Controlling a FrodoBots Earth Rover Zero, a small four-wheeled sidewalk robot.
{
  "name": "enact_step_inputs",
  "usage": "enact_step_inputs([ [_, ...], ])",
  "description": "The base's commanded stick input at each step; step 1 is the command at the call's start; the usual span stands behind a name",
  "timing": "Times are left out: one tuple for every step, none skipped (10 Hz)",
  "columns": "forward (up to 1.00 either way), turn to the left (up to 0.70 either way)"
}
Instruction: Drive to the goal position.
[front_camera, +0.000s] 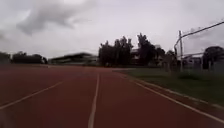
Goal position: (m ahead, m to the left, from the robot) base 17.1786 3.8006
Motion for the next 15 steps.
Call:
enact_step_inputs([
  [0.70, 0.00],
  [0.70, 0.00],
  [0.70, 0.00],
  [0.70, 0.00],
  [0.70, 0.00],
  [0.70, 0.00],
  [0.70, 0.00],
  [0.70, 0.00],
  [0.70, 0.00],
  [0.70, 0.00],
  [0.70, 0.00],
  [0.70, 0.00],
  [0.70, 0.00],
  [0.70, 0.00],
  [0.70, 0.00],
])
